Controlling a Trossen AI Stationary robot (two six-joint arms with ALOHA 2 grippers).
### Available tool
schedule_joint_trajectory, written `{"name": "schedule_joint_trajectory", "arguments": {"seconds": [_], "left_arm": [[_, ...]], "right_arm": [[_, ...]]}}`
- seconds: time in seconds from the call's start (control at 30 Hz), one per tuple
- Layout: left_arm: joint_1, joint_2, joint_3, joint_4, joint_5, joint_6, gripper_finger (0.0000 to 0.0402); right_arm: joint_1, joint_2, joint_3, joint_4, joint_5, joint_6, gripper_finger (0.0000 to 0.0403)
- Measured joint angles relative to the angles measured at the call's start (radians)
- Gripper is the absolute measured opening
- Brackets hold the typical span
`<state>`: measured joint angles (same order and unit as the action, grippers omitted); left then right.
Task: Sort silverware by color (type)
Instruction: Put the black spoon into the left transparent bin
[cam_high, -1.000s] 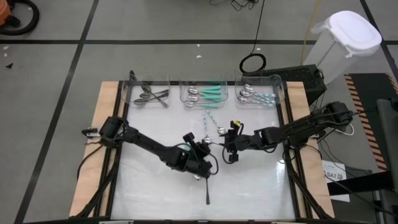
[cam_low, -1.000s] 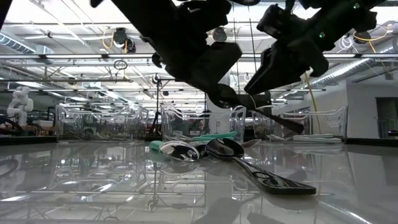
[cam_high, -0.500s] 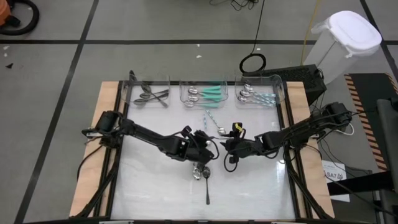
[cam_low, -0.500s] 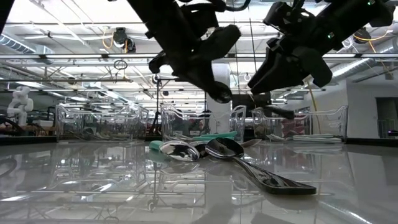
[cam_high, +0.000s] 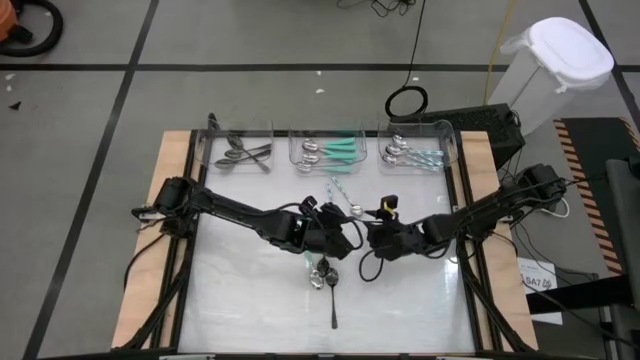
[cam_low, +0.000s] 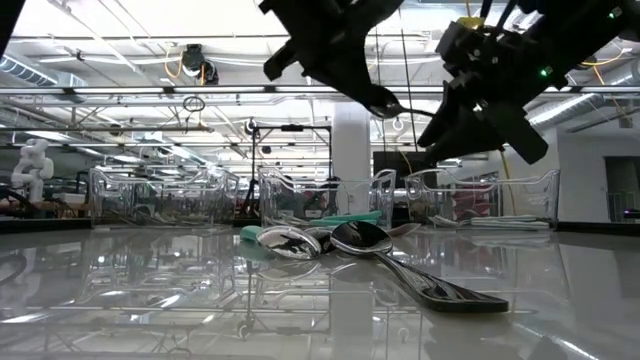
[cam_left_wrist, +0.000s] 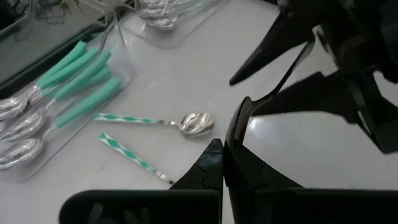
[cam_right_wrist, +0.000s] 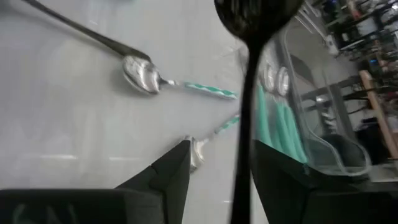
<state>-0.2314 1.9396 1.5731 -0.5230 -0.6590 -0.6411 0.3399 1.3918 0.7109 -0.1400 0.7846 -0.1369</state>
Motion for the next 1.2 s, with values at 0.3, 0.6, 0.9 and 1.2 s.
{"name": "schedule_joint_trajectory", "arguments": {"seconds": [0.3, 0.6, 0.9, 1.2], "left_arm": [[0.029, 0.0, 0.007, -0.097, 0.079, -0.079, 0.0003], [0.044, 0.0, 0.008, -0.103, 0.101, -0.098, 0.0003], [0.048, 0.0, 0.008, -0.103, 0.103, -0.154, 0.0003], [0.046, 0.0, 0.008, -0.103, 0.109, -0.169, 0.0003]], "right_arm": [[0.025, 0.0, 0.0, -0.039, 0.096, -0.012, 0.0159], [0.03, 0.0, 0.0, -0.063, 0.105, -0.018, 0.0157], [0.03, 0.0, 0.0, -0.069, 0.104, 0.005, 0.0085], [0.03, 0.0, 0.0, -0.073, 0.099, 0.024, 0.0026]]}}
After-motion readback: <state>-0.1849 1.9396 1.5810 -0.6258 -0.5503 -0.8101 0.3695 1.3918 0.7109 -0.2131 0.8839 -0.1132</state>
